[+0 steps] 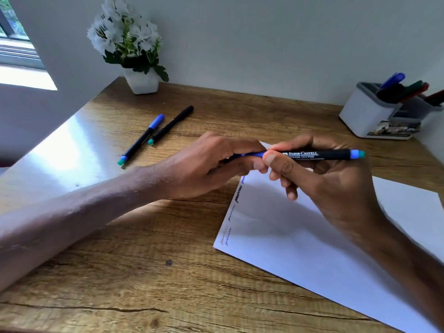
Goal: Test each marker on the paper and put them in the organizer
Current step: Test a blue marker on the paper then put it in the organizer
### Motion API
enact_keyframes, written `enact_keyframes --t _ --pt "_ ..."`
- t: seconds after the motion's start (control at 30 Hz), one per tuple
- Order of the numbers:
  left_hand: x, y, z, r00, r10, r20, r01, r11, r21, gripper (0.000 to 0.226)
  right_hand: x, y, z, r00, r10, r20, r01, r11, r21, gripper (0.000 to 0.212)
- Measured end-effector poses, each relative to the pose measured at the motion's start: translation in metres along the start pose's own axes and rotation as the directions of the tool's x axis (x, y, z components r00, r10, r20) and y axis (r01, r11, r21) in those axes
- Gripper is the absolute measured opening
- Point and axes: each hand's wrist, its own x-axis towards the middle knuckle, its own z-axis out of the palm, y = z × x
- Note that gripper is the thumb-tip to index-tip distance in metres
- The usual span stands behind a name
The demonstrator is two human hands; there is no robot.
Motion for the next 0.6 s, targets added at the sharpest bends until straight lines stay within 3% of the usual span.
enact_keyframes --t 0.13,0.23,0.33,0.43,0.53,0.6 --pt "-0.001 -0.004 -0.005 0.994 -0.078 -0.075 0.076 0.997 -0.031 0.031 0.006 -0.003 -0.008 0.994 0.052 -0.099 -0.050 0.998 0.022 0.010" --pt "-0.003 -0.006 -0.009 0.975 -0.172 -0.142 0.152 0.978 -0.142 0.021 0.013 -0.002 -0.020 0.978 0.089 -0.189 -0.084 0.996 0.033 0.005" --pt "0.000 -0.009 -0.010 0.947 -0.215 -0.238 0.163 0.961 -0.221 0.024 0.014 0.000 -0.028 0.993 -0.026 -0.113 -0.006 0.962 -0.273 0.005" --pt "0.004 -0.006 -0.005 0.942 -0.218 -0.254 0.158 0.959 -0.235 0.027 0.011 0.001 -0.026 0.987 -0.154 0.043 0.154 0.844 -0.515 0.012" --pt "0.012 0.004 0.004 0.946 -0.216 -0.242 0.146 0.949 -0.279 0.027 0.011 0.001 -0.022 0.963 -0.226 0.146 0.268 0.775 -0.573 0.015" --pt "0.021 0.009 0.009 0.941 -0.221 -0.255 0.129 0.934 -0.333 0.023 0.012 0.002 -0.023 0.963 -0.218 0.157 0.268 0.749 -0.606 0.015"
